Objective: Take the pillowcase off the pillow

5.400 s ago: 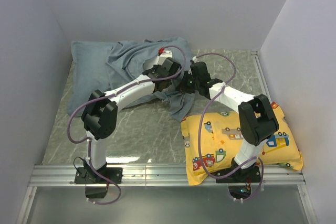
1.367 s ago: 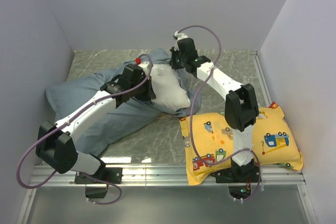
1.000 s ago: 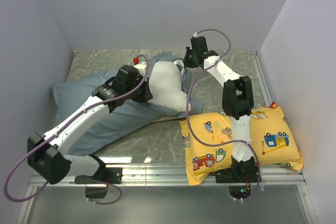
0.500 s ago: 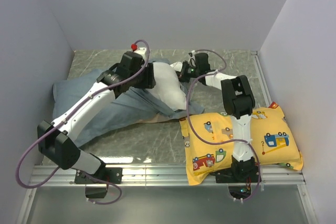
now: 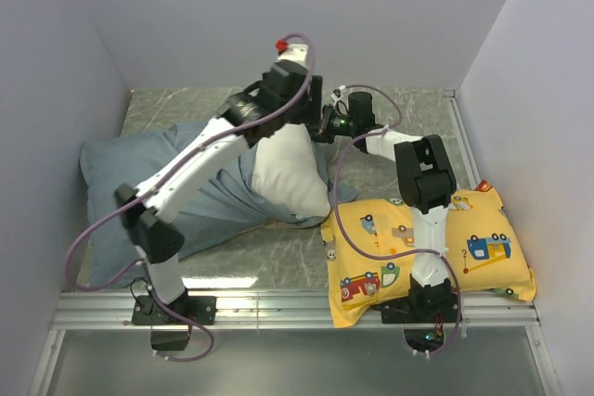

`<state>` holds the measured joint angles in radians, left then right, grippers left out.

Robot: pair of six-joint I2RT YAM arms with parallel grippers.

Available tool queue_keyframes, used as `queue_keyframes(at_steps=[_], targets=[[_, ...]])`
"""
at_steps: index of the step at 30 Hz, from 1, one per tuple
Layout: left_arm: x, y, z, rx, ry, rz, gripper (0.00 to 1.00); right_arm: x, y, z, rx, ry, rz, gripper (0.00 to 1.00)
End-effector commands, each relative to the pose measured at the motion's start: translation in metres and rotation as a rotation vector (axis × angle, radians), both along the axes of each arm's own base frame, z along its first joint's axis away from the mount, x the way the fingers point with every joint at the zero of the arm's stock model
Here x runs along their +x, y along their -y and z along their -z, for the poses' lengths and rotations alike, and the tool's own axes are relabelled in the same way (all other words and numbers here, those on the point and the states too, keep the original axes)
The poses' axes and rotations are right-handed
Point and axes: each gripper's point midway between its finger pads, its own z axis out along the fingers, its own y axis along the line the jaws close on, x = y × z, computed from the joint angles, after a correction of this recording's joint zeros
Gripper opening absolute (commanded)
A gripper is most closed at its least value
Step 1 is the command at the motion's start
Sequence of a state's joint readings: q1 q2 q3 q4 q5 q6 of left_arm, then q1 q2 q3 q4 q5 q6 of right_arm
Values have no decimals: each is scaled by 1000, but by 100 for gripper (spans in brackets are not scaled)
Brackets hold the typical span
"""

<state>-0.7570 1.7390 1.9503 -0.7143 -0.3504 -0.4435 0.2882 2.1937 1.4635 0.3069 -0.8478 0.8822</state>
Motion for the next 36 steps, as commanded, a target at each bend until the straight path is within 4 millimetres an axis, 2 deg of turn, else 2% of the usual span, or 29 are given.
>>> queue_keyframes(at_steps=[1, 2, 4, 5, 9, 12, 14, 16, 17, 18, 19, 22, 24, 25, 26, 28, 29, 31, 32, 33, 34, 35, 36], targets=[[7, -9, 47, 204, -87, -117, 82, -5, -6, -38, 18, 104, -37, 0], [7, 1, 66, 248, -112, -88, 83, -5, -6, -38, 17, 103, -37, 0], [7, 8, 81, 289, -134, -68, 84, -4, -6, -36, 10, 101, -37, 0], [9, 10, 98, 338, -152, -74, 85, -3, -5, -36, 8, 101, -36, 0], [13, -1, 144, 471, -207, -131, 86, -1, -4, -33, 10, 95, -33, 0], [16, -10, 162, 519, -204, -173, 85, -1, -2, -31, 6, 93, -32, 0], [20, -16, 168, 554, -195, -207, 69, -1, -1, -31, 5, 93, -30, 0], [23, -20, 171, 580, -189, -228, 46, 0, 0, -33, 8, 95, -26, 0], [24, -20, 176, 596, -194, -227, 23, 1, 1, -33, 7, 97, -25, 0], [26, -20, 175, 596, -192, -230, 5, 0, 1, -37, 7, 103, -26, 0], [27, -20, 173, 594, -188, -231, 0, 1, 2, -39, 2, 113, -26, 0], [28, -15, 151, 555, -150, -211, 0, 3, 5, -44, -23, 134, -16, 0], [26, -8, 121, 471, -117, -166, 0, 8, 9, -45, -42, 139, 4, 0], [21, -6, 97, 427, -91, -129, 0, 10, 11, -46, -44, 140, 13, 0], [13, 6, 86, 367, -98, -59, 0, 13, 14, -47, -45, 136, 25, 0], [1, 14, 64, 316, -80, 28, 0, 26, 20, -52, -38, 129, 53, 0], [-12, 16, 47, 276, -68, 79, 0, 31, 22, -51, -33, 123, 66, 0], [-41, 25, 33, 211, -73, 222, 0, 44, 27, -63, -12, 132, 102, 0], [-46, 22, 27, 202, -58, 227, 0, 48, 29, -67, -6, 138, 114, 0], [-58, 28, 24, 164, -71, 292, 0, 54, 30, -75, 8, 140, 138, 0], [-68, 25, 5, 122, -32, 323, 0, 58, 30, -80, 16, 145, 151, 0], [-76, 25, 12, 120, -50, 355, 0, 63, 31, -81, 26, 151, 165, 0], [-87, 29, 9, 91, -58, 413, 0, 67, 29, -89, 56, 141, 178, 0]])
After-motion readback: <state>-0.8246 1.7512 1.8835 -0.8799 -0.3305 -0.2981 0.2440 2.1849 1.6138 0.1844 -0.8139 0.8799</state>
